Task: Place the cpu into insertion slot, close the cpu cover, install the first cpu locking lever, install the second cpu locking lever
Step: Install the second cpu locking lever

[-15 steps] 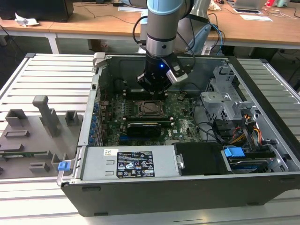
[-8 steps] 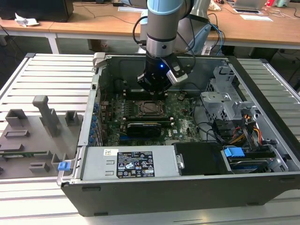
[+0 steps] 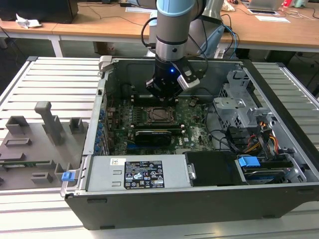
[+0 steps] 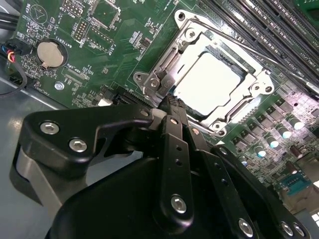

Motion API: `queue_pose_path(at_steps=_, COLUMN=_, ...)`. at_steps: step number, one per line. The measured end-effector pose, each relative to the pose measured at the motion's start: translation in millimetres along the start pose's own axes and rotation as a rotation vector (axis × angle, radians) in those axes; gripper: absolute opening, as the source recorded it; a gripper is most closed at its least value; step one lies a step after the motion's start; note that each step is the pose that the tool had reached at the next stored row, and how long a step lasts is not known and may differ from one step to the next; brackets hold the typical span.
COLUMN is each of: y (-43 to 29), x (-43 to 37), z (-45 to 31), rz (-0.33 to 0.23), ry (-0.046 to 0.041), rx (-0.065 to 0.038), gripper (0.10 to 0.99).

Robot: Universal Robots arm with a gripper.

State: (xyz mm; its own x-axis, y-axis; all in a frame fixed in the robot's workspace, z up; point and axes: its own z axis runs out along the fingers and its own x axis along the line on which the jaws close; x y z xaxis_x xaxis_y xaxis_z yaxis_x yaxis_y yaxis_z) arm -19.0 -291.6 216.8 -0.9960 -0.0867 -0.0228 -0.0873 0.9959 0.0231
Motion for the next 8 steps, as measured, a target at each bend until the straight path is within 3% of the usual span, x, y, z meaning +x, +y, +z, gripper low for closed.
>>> queue_pose_path(at_steps=8, y=-1.8, x=0.1, z=0.0, rz=0.000, ry=0.0001, rx=0.000, gripper=0.106)
